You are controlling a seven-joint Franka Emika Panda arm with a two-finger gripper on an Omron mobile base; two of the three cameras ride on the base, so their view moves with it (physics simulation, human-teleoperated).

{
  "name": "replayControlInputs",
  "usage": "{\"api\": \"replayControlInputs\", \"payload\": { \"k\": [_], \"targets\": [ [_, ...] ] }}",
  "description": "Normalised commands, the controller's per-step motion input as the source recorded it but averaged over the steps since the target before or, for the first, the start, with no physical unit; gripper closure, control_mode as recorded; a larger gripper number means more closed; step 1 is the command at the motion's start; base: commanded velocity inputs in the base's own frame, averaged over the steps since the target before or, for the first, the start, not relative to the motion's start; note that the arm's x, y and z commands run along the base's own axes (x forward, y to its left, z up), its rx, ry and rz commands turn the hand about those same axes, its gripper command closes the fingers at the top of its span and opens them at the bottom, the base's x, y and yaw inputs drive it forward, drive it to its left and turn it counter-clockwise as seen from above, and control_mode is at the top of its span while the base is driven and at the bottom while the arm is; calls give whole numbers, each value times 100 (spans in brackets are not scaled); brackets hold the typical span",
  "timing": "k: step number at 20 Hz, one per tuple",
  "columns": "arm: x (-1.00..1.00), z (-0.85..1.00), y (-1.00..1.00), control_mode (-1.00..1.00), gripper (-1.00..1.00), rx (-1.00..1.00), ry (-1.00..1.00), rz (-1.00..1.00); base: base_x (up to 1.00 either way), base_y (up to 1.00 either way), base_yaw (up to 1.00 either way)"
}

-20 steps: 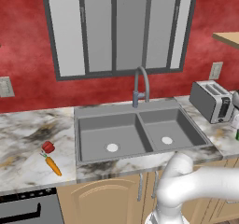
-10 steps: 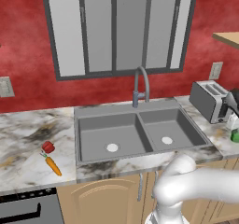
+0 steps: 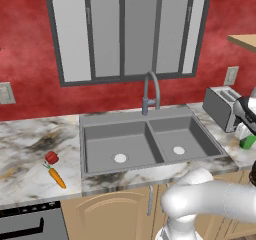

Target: Remove the bell pepper and carrot from the sink. Then move the bowl and cup from the counter to the sink for washing.

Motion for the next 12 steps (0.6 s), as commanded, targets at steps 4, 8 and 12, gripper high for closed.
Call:
{"api": "replayControlInputs", "payload": {
  "k": [4,8,12],
  "targets": [
    [0,13,37,-100,100,-5,-11,7,0,0,0],
    [0,10,38,-100,100,-4,-15,10,0,0,0],
    [2,6,36,-100,100,-1,-14,13,0,0,0]
  ]
}}
